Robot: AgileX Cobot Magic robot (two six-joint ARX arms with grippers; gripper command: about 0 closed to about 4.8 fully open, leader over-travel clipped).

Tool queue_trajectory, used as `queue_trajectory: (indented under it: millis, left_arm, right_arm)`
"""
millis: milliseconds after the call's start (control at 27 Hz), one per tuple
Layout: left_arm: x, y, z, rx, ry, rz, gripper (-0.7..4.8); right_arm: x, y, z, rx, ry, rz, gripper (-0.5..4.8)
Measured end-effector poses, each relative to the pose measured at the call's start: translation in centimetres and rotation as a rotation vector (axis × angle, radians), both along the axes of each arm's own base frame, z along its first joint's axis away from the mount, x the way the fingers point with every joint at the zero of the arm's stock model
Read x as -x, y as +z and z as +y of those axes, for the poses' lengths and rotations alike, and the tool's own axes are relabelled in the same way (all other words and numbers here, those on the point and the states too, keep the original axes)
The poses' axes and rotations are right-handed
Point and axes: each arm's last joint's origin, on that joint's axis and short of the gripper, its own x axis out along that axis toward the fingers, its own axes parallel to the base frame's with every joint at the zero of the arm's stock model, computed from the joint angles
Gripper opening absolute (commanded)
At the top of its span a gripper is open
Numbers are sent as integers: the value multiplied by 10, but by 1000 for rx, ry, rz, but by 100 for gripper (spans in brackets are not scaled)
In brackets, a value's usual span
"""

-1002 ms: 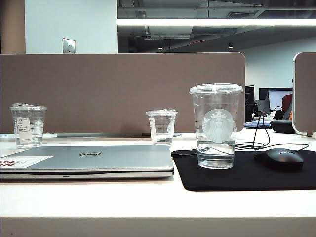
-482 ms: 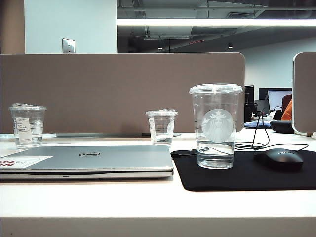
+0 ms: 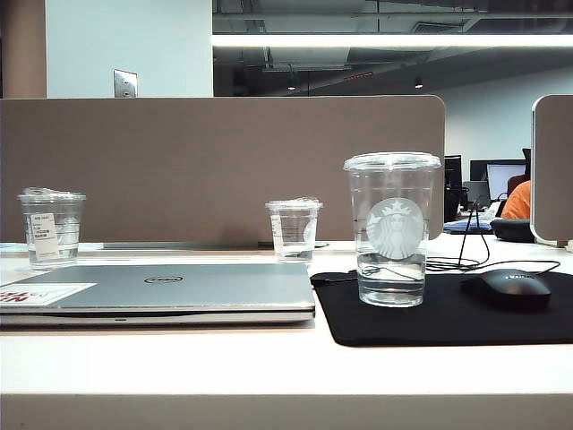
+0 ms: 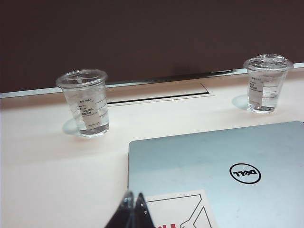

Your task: Pick up the coffee cup on the middle and place it on the right side of the laptop.

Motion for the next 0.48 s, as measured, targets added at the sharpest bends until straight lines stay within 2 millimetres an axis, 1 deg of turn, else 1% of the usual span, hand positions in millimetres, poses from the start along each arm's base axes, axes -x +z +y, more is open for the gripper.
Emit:
queue_trajectory:
  millis: [482]
  left_arm:
    - [0,-1,0,-1,0,7,-5]
  right_arm:
    - [0,0,0,0,0,0,-4]
